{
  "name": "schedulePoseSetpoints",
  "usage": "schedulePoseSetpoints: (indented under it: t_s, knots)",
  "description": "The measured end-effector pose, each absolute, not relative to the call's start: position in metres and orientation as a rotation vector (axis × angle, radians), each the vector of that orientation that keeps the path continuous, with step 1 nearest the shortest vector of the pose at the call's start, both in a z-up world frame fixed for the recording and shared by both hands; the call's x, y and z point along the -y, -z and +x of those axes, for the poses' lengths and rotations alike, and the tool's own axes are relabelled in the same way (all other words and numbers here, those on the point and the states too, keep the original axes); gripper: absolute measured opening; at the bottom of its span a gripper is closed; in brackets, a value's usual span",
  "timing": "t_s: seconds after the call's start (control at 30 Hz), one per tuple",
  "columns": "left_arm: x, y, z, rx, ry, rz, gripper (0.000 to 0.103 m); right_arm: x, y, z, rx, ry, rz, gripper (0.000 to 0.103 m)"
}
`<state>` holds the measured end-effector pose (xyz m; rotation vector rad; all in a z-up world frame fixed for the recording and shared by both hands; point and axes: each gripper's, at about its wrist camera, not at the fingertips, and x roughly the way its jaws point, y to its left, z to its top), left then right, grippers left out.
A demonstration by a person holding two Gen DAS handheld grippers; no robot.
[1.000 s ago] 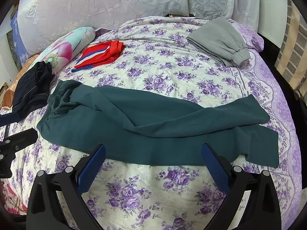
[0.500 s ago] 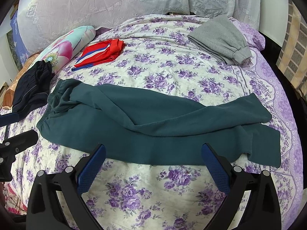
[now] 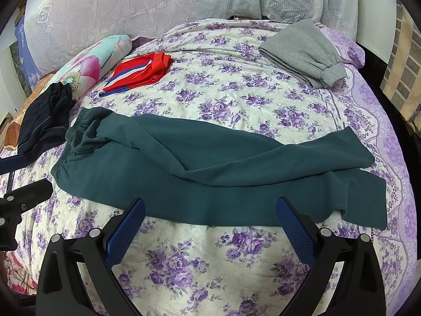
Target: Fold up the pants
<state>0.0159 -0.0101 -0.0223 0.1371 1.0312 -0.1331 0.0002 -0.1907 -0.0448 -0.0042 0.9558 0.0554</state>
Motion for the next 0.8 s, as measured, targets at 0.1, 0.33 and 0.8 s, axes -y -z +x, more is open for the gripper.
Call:
schedulePoseSetpoints:
  t_s: [0.1, 0.33, 0.8]
  knots:
    - [0.0104, 0.0222, 0.0160, -1.032, 0.133, 0.136, 0.098, 0.1910, 0.0450, 0.0003, -0.959, -0.056, -0.002, 0.099]
    - [0.0091, 0.0257, 0.0134, -1.037, 0.132, 0.136, 0.098, 0.1887, 0.0459, 0.0012, -0.965, -0.062, -0.003, 0.099]
    - [0.0104, 0.0256, 0.0132, -1.037, 0.131, 0.137, 0.098, 0.1875, 0.0460, 0.0021, -0.966, -0.061, -0.001, 0.099]
